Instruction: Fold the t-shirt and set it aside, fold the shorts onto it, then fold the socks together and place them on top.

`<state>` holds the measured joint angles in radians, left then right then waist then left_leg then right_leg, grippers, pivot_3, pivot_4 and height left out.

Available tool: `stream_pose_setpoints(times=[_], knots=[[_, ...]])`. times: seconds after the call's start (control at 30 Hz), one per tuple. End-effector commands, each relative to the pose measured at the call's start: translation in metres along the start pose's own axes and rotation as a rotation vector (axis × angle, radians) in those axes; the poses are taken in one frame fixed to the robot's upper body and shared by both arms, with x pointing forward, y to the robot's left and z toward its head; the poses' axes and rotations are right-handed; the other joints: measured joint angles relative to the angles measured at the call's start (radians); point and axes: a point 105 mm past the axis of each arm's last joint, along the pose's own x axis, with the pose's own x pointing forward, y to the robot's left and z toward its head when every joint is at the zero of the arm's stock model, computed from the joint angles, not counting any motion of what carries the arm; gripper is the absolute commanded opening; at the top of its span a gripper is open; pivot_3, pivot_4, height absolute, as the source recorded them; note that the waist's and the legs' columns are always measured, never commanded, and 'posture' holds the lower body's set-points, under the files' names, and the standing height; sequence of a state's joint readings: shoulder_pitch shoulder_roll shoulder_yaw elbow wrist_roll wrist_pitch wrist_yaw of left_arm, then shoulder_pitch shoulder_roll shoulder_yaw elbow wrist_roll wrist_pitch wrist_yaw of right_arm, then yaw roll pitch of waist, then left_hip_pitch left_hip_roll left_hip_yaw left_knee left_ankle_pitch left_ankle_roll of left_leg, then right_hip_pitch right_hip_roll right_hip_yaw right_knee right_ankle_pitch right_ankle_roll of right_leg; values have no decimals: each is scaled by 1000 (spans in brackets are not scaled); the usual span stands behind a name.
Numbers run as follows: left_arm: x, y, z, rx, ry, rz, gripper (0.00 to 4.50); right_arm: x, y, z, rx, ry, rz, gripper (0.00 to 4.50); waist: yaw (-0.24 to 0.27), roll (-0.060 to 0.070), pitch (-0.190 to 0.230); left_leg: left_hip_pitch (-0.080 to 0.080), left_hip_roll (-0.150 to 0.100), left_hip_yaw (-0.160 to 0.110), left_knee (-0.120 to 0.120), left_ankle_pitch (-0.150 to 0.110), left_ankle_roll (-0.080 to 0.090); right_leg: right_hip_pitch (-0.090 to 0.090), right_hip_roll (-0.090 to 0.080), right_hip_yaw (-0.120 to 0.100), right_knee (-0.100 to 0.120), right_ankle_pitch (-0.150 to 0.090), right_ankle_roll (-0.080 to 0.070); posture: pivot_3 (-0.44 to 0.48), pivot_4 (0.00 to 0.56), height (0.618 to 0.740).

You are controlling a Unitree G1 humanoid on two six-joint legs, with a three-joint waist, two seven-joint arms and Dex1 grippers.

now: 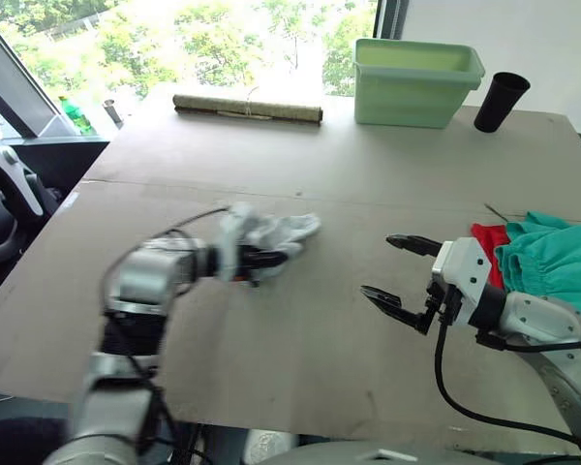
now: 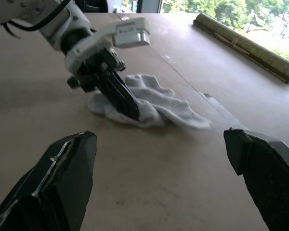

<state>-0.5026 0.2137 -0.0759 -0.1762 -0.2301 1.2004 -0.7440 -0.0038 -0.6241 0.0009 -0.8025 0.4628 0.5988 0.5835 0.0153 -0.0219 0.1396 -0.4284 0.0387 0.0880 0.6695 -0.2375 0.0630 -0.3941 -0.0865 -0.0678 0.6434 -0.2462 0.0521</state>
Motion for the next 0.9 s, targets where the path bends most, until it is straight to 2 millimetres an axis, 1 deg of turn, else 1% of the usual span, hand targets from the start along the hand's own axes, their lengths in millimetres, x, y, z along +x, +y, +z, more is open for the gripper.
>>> stream_pose_setpoints(times=[0.03, 0.07, 0.1, 0.13, 0.17, 0.2, 0.3, 0.33, 0.4, 0.5, 0.57, 0.6, 0.67, 0.73, 0.8, 0.83, 0.87, 0.9], knots=[[8, -8, 8, 5, -8, 104, 952, -4, -6, 7, 12, -11, -42, 4500, -11, -1, 0, 1, 0, 1, 0, 0, 0, 0, 1, 1, 0, 0, 0, 0, 150, 740], [10, -10, 8, -4, -9, 108, 1225, -4, -5, 5, 17, -2, -39, 4500, -19, -1, 0, 3, 1, 1, -1, 0, 1, 0, 2, 2, 0, 0, 0, 0, 150, 740], [9, -11, 11, -6, -19, 111, 1660, -4, -5, 3, 23, 12, -41, 4500, -22, -1, 0, 5, 1, 0, -2, -1, 2, 0, 3, 3, 2, 0, 0, 0, 150, 740], [5, -10, 14, 0, -23, 110, 2220, -4, -5, 0, 27, 25, -40, 4500, -23, -1, 0, 7, 1, -1, -4, -1, 2, 0, 5, 4, 2, 0, 0, 0, 150, 740], [-1, -9, 16, 14, -24, 98, 2578, -3, -5, -2, 35, 34, -38, 4500, -24, -1, 0, 8, 1, -3, -5, -1, 2, 1, 6, 5, 2, 0, -1, 0, 150, 740], [-9, -11, 20, 37, -40, 59, 3070, -3, -6, -6, 52, 46, -44, 4500, -24, -1, 0, 9, 2, -5, -6, -1, 2, 1, 8, 5, 2, 0, -1, 0, 150, 740], [-32, -17, 33, 123, -96, -66, 3070, 1, -5, -13, 75, 68, -38, 4500, -28, -1, 1, 12, 2, -6, -7, -1, 1, 0, 11, 10, 2, 0, -3, 0, 150, 740], [-41, -17, 37, 134, -107, -109, 3070, 4, -4, -15, 82, 75, -31, 4500, -27, 0, 1, 12, 2, -6, -8, -1, 1, 0, 11, 10, 2, -2, -7, 0, 150, 740], [-56, -14, 42, 173, -114, -170, 3070, 10, -2, -17, 88, 78, -16, 4500, -24, 0, 1, 12, 1, -6, -8, -1, 1, -1, 9, 11, 2, -2, -8, 0, 150, 740], [-66, -7, 37, 300, -58, -208, 3070, 20, 2, -19, 103, 73, 15, 4500, -17, 0, 1, 12, -1, -4, -9, -1, 0, -1, 5, 11, -1, -2, -8, 0, 150, 740], [-66, 3, 33, 414, -9, -197, 3070, 27, 3, -21, 108, 75, 37, 4500, -13, 1, 2, 11, -2, -3, -9, -1, 0, -1, 3, 11, -2, -2, -8, 0, 150, 740], [-65, 9, 29, 467, 23, -186, 3070, 31, 3, -22, 113, 78, 47, 4500, -11, 0, 2, 11, -2, -2, -10, -1, 0, -1, 0, 11, -2, -2, -8, 0, 150, 740], [-56, 19, 29, 545, 48, -161, 3070, 39, 3, -23, 105, 82, 70, 4500, -4, 1, 3, 11, -3, -1, -10, -1, 0, -1, -1, 11, -3, -1, -9, 0, 150, 740], [-47, 21, 30, 555, 52, -168, 3070, 45, 5, -25, 116, 87, 95, 4500, 1, -1, 3, 11, -3, -1, -9, -1, 1, -2, -2, 11, -3, 0, -10, 0, 150, 740], [-37, 18, 30, 564, 52, -186, 3070, 52, 6, -31, 124, 112, 107, 4500, 1, -1, 4, 10, -3, -1, -9, -2, 1, -2, -1, 10, -3, 0, -10, 0, 150, 740], [-34, 16, 29, 574, 57, -195, 3114, 55, 7, -36, 127, 134, 121, 3952, 0, -1, 4, 9, -3, -1, -9, -2, 1, -2, -1, 10, -3, 0, -10, 0, 150, 740], [-30, 15, 27, 585, 66, -203, 3114, 55, 10, -41, 124, 160, 142, 3643, -1, -1, 4, 8, -3, -1, -9, -2, 2, -3, 0, 11, -3, 0, -10, 0, 150, 740], [-28, 12, 24, 594, 73, -214, 3114, 55, 12, -48, 128, 191, 151, 3125, -2, -1, 4, 8, -3, 0, -9, -2, 2, -3, 1, 11, -3, 0, -10, 0, 150, 740]])
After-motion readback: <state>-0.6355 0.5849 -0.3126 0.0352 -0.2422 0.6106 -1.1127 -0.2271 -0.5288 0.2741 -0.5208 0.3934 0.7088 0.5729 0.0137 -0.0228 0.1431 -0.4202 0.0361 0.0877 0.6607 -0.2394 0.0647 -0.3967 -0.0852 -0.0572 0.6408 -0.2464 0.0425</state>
